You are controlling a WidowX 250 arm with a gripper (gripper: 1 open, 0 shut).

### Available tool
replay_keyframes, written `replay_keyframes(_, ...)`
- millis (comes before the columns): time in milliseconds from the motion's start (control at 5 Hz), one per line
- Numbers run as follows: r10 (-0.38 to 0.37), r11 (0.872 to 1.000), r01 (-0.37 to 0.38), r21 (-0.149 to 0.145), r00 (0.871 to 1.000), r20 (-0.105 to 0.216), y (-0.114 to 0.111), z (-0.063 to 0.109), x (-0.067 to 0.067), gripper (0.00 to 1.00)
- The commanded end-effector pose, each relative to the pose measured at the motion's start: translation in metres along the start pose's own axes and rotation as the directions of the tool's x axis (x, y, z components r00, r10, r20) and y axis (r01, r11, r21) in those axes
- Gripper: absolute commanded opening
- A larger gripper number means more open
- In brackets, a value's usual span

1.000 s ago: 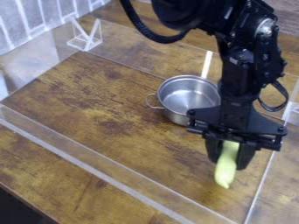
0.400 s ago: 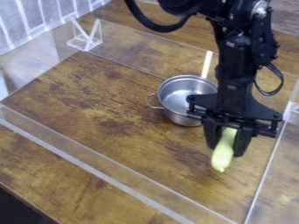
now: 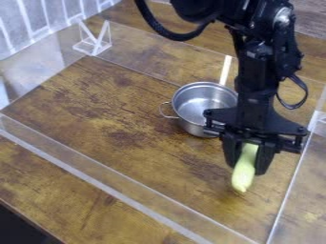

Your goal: Move the green spoon to the right

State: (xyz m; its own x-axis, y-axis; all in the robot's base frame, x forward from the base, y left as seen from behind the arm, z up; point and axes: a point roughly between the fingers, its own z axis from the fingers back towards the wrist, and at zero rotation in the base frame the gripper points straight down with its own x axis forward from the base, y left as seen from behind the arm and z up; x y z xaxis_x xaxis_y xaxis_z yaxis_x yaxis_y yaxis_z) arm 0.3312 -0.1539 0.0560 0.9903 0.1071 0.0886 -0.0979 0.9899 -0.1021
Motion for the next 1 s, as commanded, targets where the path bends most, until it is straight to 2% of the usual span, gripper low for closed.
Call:
replay_keyframes(0,0.041,0.999,-0.04,-0.021,0.999,0.035,-0.003,0.002,0.0,0.0)
replay_keyframes(200,0.034,0.999,-0.033,-0.023,0.999,0.038,-0.004,-0.01,0.005,0.0)
replay_keyframes(400,0.008,1.0,-0.007,-0.026,0.999,0.048,-0.006,-0.014,0.013,0.0)
replay_keyframes(800,0.126,0.992,-0.125,-0.017,0.99,0.064,-0.004,-0.018,0.023,0.0)
